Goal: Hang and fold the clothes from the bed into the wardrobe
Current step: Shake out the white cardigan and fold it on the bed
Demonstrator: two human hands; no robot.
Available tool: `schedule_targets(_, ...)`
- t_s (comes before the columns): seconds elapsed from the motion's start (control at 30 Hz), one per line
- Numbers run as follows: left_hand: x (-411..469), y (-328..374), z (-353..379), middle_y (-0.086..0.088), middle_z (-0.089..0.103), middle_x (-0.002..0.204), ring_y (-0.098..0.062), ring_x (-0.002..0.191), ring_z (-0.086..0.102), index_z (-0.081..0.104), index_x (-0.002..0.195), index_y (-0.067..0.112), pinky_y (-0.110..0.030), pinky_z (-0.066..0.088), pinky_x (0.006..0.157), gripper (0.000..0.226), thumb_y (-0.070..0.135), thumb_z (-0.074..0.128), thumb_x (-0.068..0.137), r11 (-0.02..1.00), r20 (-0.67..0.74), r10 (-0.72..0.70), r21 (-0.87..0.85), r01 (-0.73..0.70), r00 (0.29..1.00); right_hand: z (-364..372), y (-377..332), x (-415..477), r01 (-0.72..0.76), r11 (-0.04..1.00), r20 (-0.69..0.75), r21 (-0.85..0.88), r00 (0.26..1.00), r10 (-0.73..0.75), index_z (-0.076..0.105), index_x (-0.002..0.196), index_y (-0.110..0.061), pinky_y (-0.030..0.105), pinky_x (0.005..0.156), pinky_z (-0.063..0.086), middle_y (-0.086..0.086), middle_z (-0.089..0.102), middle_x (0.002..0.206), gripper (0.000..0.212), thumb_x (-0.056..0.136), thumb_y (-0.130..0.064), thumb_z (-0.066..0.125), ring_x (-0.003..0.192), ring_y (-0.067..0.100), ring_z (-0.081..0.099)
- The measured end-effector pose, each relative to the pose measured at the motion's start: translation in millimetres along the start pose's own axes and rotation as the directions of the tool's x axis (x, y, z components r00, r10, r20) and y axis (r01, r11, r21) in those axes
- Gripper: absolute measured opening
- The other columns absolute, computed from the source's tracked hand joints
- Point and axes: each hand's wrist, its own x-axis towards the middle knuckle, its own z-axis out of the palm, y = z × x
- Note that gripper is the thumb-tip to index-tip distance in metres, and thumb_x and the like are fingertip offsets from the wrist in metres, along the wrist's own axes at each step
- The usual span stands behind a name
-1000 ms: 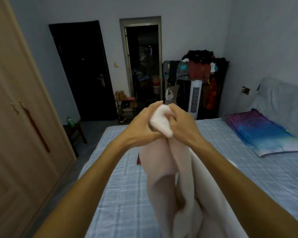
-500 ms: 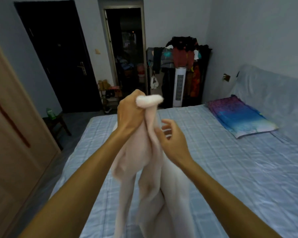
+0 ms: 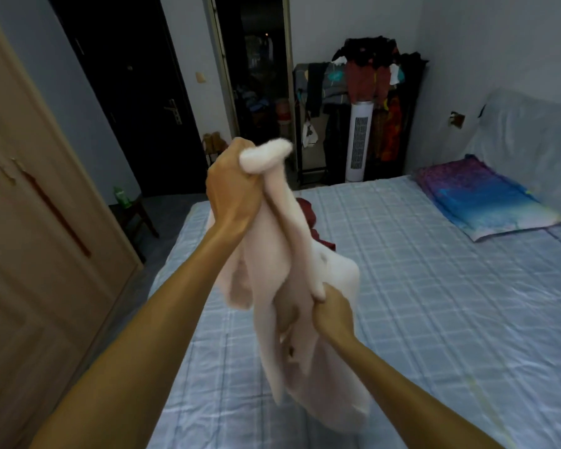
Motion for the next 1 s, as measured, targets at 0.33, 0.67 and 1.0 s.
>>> schedule_targets(0.33, 1, -73, -46, 0.002, 0.062, 0.089, -0.023, 0.085, 0.059, 0.061, 0.089, 0.02, -0.036, 0.047, 0.067, 0.015, 0.032, 0.052, 0.092, 0.976, 0.195, -0.211, 0.086, 0.198, 0.958, -119, -40, 57, 0.177, 0.959, -0.338, -0.219, 0.909, -0.245, 0.064, 0.1, -0.022, 0.033, 0.067, 0.041, 0.008, 0.067, 0.096, 0.02, 0.088, -0.021, 0.048, 0.084, 0.03, 0.059)
schedule_targets(0.67, 2, -73, -46, -0.007, 0.065, 0.099, -0.023, 0.092, 0.062, 0.063, 0.095, 0.019, -0.042, 0.054, 0.079, 0.02, 0.037, 0.056, 0.093, 0.888, 0.186, -0.44, -0.055, 0.457, 0.878, -213, -96, 83, 0.469, 0.701, -0.079, -0.537, 0.799, -0.596, 0.069, 0.107, -0.029, 0.037, 0.073, 0.046, 0.008, 0.07, 0.105, 0.03, 0.085, -0.016, 0.054, 0.096, 0.034, 0.061)
schedule_targets(1.0, 2, -48, -35, 0.005, 0.056, 0.077, -0.005, 0.069, 0.053, 0.055, 0.082, 0.024, -0.023, 0.045, 0.058, 0.041, 0.054, 0.031, 0.097, 0.802, 0.121, -0.513, -0.284, 0.525, 0.85, -241, -101, 82, 0.553, 0.654, -0.124, -0.516, 0.707, -0.696, 0.075, 0.08, -0.014, 0.033, 0.056, 0.044, 0.009, 0.069, 0.069, 0.051, 0.079, -0.059, 0.051, 0.061, 0.025, 0.06)
